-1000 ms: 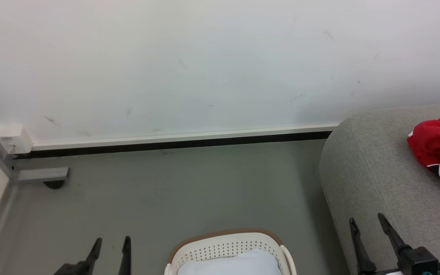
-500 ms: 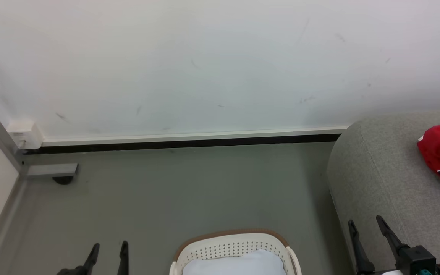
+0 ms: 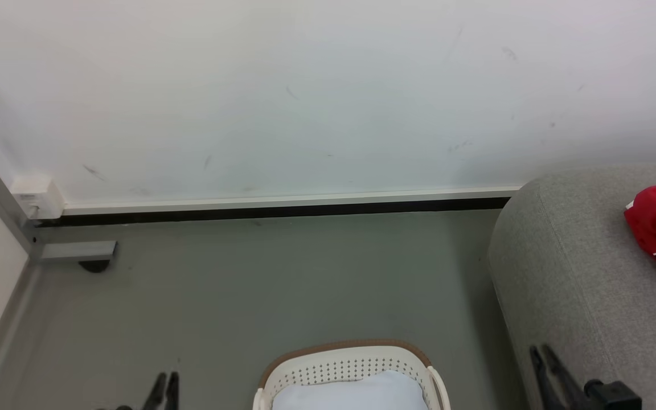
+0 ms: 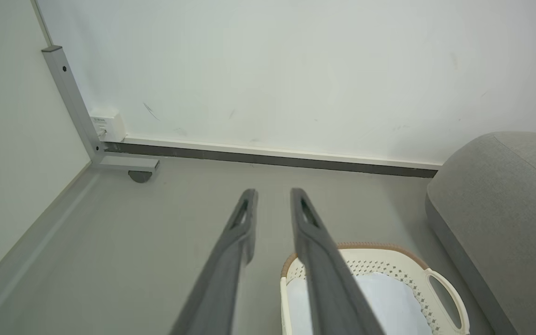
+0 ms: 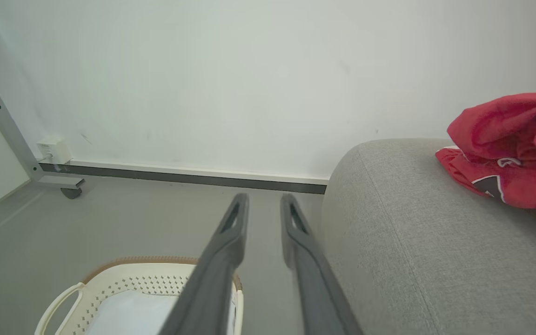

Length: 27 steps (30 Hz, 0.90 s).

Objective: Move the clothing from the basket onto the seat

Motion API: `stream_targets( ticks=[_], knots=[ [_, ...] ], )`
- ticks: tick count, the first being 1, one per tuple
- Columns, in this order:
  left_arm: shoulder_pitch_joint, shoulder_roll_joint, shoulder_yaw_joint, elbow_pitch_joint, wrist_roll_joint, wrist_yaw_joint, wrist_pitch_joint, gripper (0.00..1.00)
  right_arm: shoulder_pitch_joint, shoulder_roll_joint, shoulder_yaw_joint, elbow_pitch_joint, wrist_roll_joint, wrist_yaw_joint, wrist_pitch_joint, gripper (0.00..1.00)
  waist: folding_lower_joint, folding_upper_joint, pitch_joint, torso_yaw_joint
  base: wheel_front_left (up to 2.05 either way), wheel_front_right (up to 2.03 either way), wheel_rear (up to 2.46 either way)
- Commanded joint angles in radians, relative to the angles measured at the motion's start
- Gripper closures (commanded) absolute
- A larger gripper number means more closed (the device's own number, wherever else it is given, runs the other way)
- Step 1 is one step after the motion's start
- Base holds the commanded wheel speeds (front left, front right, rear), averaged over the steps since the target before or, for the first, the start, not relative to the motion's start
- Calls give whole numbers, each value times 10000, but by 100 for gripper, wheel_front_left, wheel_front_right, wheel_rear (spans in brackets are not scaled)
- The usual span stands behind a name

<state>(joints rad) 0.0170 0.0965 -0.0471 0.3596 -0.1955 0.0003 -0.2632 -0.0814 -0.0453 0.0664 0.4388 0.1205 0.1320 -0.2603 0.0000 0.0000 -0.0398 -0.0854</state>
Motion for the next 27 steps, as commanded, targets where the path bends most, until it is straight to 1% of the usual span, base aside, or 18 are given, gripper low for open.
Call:
stream_targets(
  ticks=[1,3,14,27],
  knots=[
    [-9,-5,18,20,-37,-4,18,100,8,2,-11,13,38,0,17,100,0,0,1,2,0,0,0],
    [1,-45,42,139,-163,-16,76,100,87,24,-40,138,178,0,99,100,0,0,3,6,0,0,0],
    [-211,-104,297,-50,-2263,-211,648,100,21,8,-311,-187,2394,-2,649,100,0,0,41,82,0,0,0],
    [-399,-167,516,-281,-4425,-413,1189,100,-43,-9,-575,-531,4653,-5,1195,100,0,0,86,170,0,0,0]
  ],
)
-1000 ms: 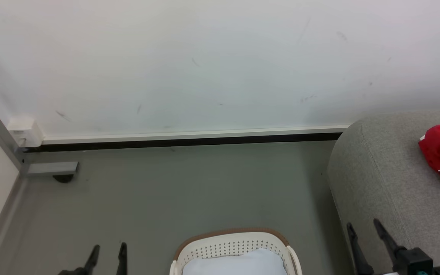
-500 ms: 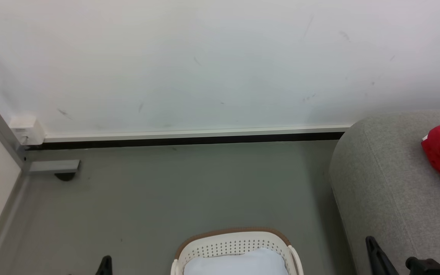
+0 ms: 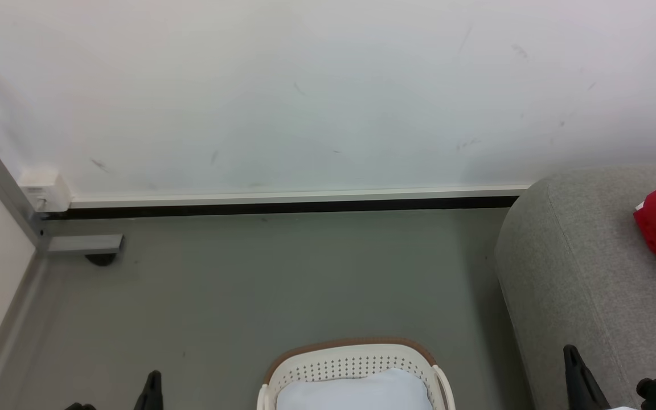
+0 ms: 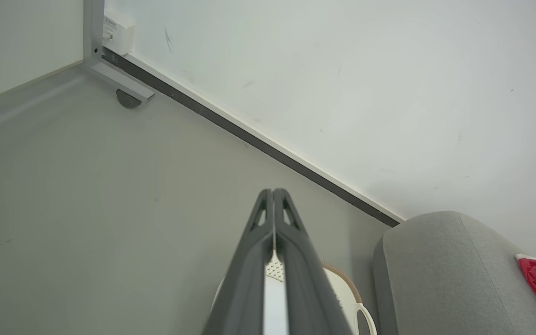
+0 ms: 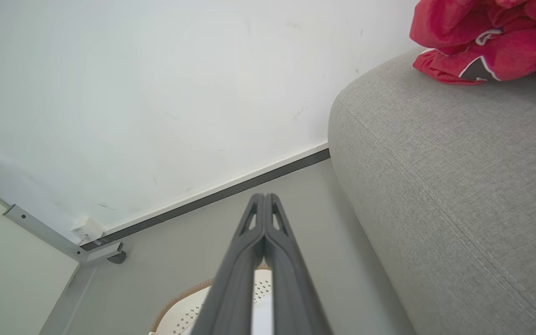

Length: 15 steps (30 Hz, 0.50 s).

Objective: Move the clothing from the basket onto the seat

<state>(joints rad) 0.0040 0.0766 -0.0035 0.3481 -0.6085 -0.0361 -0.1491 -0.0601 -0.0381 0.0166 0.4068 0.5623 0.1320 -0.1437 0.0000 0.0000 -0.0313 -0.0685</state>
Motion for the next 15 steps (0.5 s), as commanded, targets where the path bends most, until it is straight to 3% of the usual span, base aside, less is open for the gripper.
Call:
stream_targets(
  ticks=[1,15],
  knots=[
    [-283,28,97,-180,-437,-64,87,100,-261,-84,-95,-233,393,-5,68,100,0,0,4,9,0,0,0],
    [-462,-28,301,-351,-2273,-237,570,100,-331,-100,-330,-512,2323,-7,547,100,0,0,48,98,0,0,0]
  ],
)
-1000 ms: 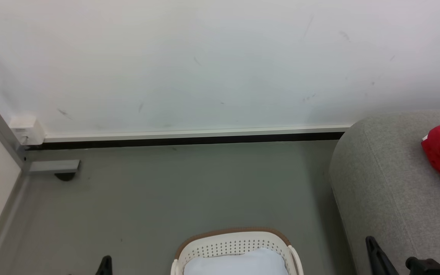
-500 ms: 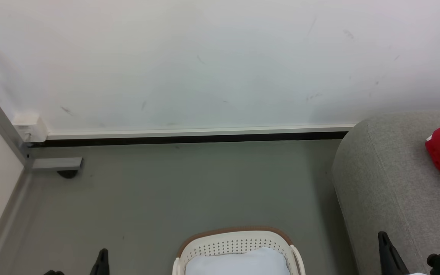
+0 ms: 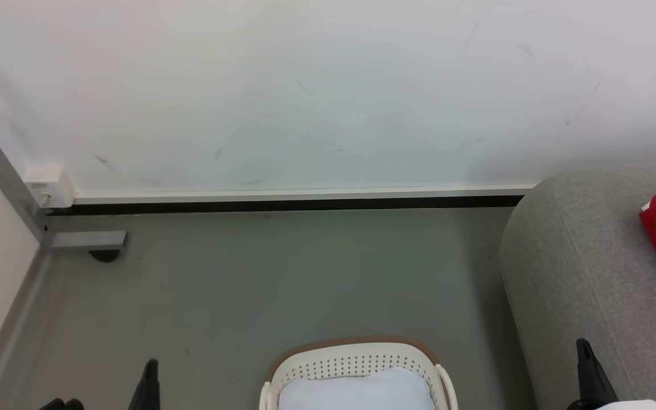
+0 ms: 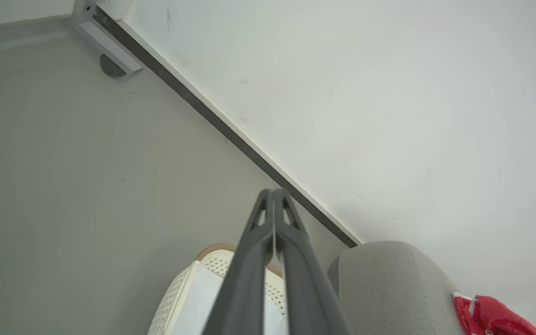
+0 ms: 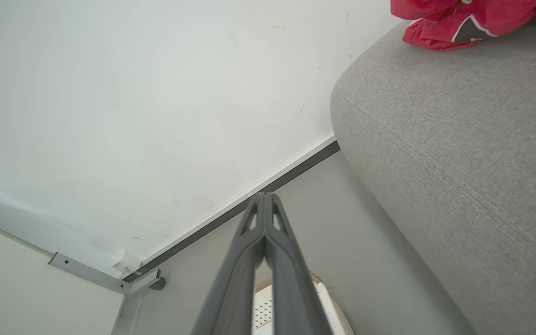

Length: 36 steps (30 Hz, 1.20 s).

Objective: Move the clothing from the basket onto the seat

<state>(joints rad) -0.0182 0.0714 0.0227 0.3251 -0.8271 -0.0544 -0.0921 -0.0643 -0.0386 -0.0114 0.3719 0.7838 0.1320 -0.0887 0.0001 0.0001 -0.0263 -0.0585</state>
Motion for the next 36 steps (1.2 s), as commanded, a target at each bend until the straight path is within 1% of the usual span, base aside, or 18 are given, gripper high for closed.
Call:
stream_targets(
  ticks=[1,19,36],
  knots=[
    [-253,21,54,-132,-210,-69,35,100,-294,-96,-67,-181,246,-8,29,100,0,-1,2,4,0,0,0],
    [-458,-41,302,-337,-2370,-274,610,100,-347,-116,-341,-502,2499,-10,599,100,0,-1,64,126,0,0,0],
    [-616,-92,513,-486,-4068,-431,1077,100,-418,-132,-558,-762,4300,-13,1050,100,0,-1,122,242,0,0,0]
  ],
)
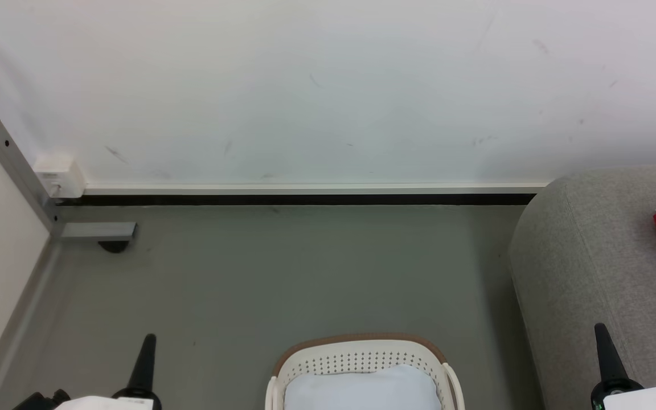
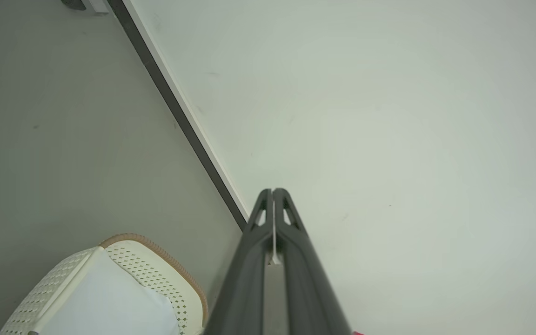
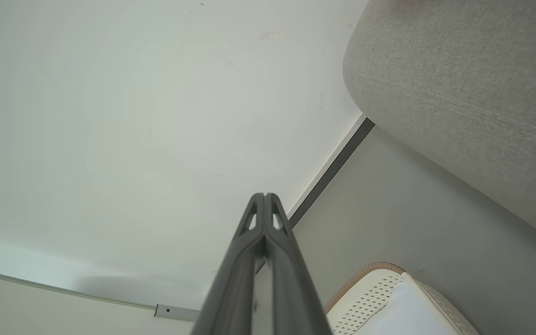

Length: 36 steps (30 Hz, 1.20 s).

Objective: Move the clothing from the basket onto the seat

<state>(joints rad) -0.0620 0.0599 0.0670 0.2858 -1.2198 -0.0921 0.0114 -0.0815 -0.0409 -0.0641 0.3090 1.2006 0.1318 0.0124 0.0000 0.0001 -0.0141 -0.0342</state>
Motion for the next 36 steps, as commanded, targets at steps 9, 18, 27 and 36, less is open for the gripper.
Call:
stream_targets(
  ticks=[9,18,27,36],
  knots=[
    [-244,1,153,-170,-978,-138,244,100,-259,-115,-139,-238,998,-13,246,100,0,-1,31,61,0,0,0],
    [-324,-20,241,-237,-1707,-210,455,100,-261,-122,-240,-363,1772,-15,456,100,0,-1,62,123,0,0,0],
    [-387,-40,330,-289,-2383,-265,650,100,-272,-124,-323,-457,2495,-16,637,100,0,-1,93,184,0,0,0],
    [-436,-58,406,-344,-3045,-338,822,100,-290,-128,-407,-540,3189,-18,809,100,0,-1,124,245,0,0,0]
  ],
)
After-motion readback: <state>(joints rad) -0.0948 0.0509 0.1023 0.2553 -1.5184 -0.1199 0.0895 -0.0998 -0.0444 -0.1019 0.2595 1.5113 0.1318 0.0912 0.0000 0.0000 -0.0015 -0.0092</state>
